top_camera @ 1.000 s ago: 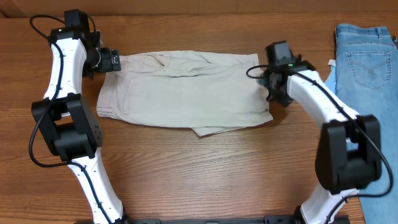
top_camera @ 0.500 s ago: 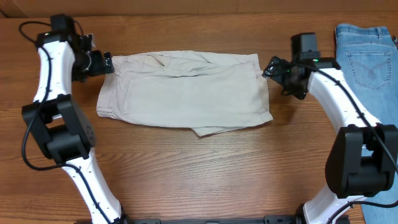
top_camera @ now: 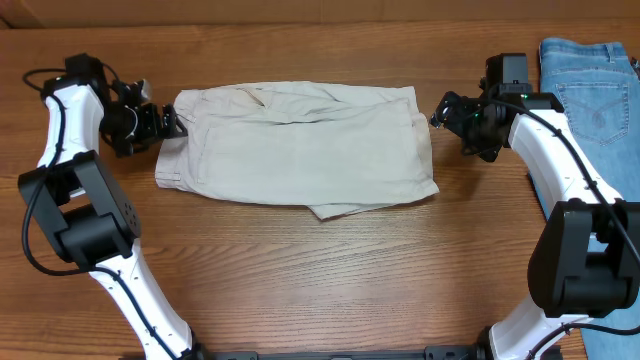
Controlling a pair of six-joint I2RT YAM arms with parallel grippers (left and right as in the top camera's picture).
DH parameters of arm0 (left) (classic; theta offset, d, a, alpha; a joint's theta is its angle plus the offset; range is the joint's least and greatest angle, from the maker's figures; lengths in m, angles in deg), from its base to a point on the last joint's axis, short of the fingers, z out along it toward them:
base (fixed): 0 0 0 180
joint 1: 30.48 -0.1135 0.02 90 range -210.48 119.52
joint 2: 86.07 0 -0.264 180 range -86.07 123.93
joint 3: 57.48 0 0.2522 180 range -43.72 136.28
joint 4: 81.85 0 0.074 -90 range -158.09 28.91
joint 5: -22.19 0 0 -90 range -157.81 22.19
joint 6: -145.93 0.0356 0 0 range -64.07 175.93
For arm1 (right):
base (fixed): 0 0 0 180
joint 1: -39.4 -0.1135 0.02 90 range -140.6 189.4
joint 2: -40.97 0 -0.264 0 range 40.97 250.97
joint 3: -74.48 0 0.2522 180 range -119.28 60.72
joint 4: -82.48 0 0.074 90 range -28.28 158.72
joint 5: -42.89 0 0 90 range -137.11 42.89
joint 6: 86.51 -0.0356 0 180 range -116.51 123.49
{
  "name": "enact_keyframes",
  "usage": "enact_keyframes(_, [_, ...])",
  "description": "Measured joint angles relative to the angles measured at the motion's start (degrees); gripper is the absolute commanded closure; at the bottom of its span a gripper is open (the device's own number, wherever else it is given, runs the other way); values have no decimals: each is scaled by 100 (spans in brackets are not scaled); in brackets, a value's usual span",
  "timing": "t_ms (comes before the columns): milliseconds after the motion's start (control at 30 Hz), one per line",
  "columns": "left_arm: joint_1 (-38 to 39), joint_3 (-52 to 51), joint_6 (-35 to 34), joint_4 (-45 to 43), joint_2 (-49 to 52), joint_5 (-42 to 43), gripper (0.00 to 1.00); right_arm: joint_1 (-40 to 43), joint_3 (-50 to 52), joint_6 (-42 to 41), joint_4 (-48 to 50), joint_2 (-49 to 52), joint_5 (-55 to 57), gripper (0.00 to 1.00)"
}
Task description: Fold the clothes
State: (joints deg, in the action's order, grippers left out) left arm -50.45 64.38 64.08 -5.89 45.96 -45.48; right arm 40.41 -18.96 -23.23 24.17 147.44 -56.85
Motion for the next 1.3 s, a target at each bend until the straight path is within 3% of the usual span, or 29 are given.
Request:
enact_keyframes(733, [0,-538,44,-385,-92,409,0,0,0,-4,0,0,-39,0])
enact_keyframes(933, [46,-846,39,-605,-216,599,10,0,0,-28,37,0,-55,0])
enact_keyframes(1100, [210,-1078,-2,-671,-313,662,26,2,0,-24,39,0,-57,0])
enact_keyframes(1167, [280,-1119,-39,-708,-315,660,40,2,0,-28,42,0,-57,0])
enact_keyframes(1300, [391,-1224,-98,-809,-313,645,79,2,0,-26,39,0,-57,0])
